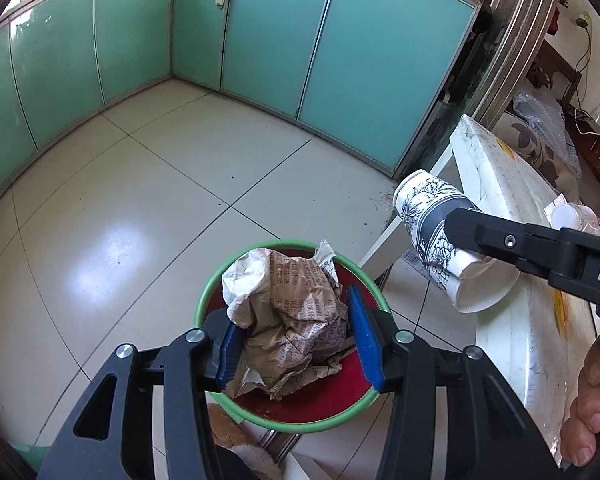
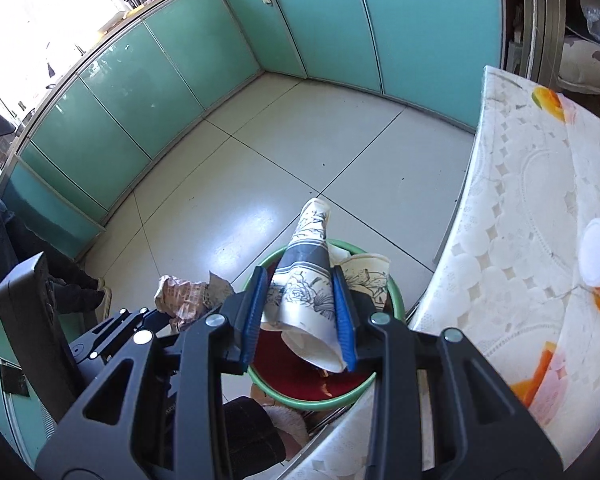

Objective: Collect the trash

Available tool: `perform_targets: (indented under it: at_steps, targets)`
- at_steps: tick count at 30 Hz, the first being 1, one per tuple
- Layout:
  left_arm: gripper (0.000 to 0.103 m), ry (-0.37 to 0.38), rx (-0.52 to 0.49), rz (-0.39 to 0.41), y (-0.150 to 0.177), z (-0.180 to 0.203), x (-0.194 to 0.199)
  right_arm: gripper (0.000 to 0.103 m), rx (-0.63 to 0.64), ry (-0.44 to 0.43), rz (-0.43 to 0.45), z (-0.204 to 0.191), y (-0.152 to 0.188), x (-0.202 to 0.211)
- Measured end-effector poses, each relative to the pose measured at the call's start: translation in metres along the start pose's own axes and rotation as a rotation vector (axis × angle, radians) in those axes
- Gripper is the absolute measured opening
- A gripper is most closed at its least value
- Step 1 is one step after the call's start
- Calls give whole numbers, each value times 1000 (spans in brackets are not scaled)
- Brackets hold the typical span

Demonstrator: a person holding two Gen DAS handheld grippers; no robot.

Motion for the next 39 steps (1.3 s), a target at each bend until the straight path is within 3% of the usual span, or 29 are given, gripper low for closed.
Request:
perform_targets:
  at_steps: [1, 3, 5, 11, 16, 19, 22, 26, 33, 35, 36, 39]
  targets:
    - [56, -3, 7, 5, 0, -1, 0, 33, 0, 9, 3, 0, 0, 0]
    - [77, -15, 12, 28, -2, -2, 3, 39, 1, 24, 20, 1, -1, 3]
    - [84, -18, 28, 52, -5, -5, 8, 48, -4, 29, 37, 1, -1, 9]
    - [85, 22, 32, 89, -9, 2, 24, 52, -4, 54, 163, 14, 13, 68]
    - [85, 81, -63, 154, -9, 44, 51, 61, 17, 188, 304, 46, 48, 140]
    - [85, 151, -136, 186, -1, 78, 73, 62, -38, 294, 369, 90, 79, 185]
    - [85, 198, -221, 213, 7, 113, 90, 67, -95, 447, 359, 135, 110, 218]
    - [86, 230, -325, 236, 15, 154, 101, 74, -159, 549, 270, 190, 157, 243]
    - [86, 259, -483, 200, 46, 225, 99, 75, -194, 531, 194, 234, 198, 246]
    - [86, 237, -549, 209, 54, 249, 99, 67, -202, 498, 220, 236, 204, 244]
    - [86, 234, -584, 206, 58, 261, 99, 55, -214, 478, 229, 238, 206, 243]
    - [86, 230, -692, 216, 65, 300, 99, 51, -218, 454, 250, 240, 208, 246]
Point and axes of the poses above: each gripper's, at about its wrist camera, not at the fingertips, and x roughly against the way its jaws point, z to its right, y to its underside, the point moved 6 cm from there along -x, roughly the way its jaws point
